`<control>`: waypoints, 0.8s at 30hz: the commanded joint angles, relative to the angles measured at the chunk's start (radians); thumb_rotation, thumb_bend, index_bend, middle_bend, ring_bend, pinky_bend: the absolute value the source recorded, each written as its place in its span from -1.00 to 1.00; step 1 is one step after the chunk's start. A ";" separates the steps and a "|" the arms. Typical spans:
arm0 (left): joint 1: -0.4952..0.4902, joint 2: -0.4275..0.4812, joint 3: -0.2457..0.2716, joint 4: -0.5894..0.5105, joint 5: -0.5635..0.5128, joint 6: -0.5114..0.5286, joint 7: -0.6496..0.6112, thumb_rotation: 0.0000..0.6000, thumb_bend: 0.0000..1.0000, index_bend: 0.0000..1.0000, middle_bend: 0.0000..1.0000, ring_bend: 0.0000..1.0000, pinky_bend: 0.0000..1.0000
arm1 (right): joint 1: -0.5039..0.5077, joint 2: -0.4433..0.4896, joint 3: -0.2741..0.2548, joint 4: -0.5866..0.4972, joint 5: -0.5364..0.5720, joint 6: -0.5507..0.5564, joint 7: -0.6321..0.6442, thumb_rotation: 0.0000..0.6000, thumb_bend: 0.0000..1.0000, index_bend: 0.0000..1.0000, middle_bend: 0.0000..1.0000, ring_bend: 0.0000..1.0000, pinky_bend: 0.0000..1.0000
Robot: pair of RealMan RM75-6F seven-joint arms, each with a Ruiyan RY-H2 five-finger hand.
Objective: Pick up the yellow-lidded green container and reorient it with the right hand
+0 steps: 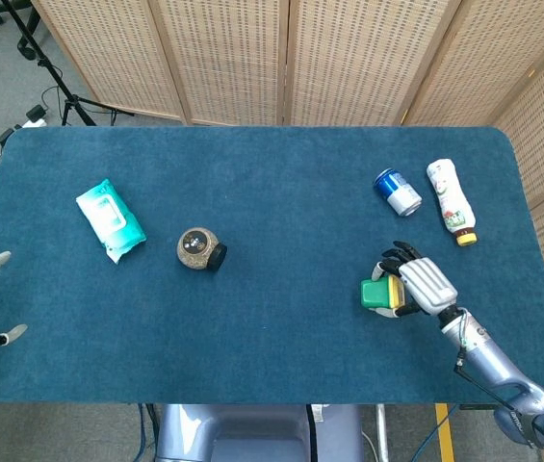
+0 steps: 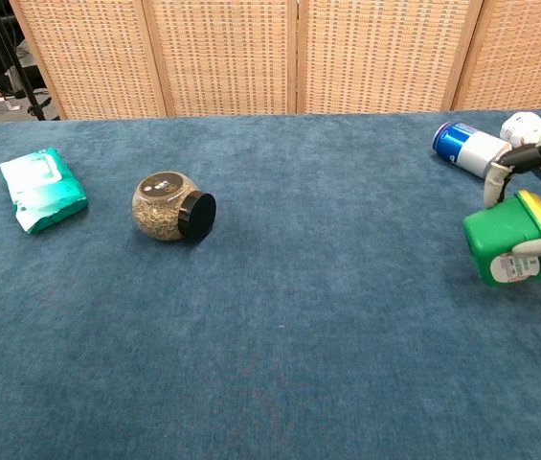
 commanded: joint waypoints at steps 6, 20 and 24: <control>0.005 0.002 -0.001 -0.004 0.000 0.011 -0.002 1.00 -1.00 -1.00 -1.00 -1.00 -1.00 | -0.014 -0.030 -0.062 0.121 -0.056 0.000 0.082 1.00 -0.19 -0.43 -0.79 -0.95 -0.84; 0.009 0.010 0.000 -0.003 0.009 0.019 -0.019 1.00 -1.00 -1.00 -1.00 -1.00 -1.00 | -0.011 0.287 -0.039 -0.340 0.012 -0.056 -0.247 1.00 -0.74 -1.00 -1.00 -1.00 -1.00; 0.012 0.014 0.002 0.000 0.015 0.024 -0.031 1.00 -1.00 -1.00 -1.00 -1.00 -1.00 | 0.026 0.360 -0.001 -0.538 0.155 -0.190 -0.486 1.00 -1.00 -1.00 -1.00 -1.00 -1.00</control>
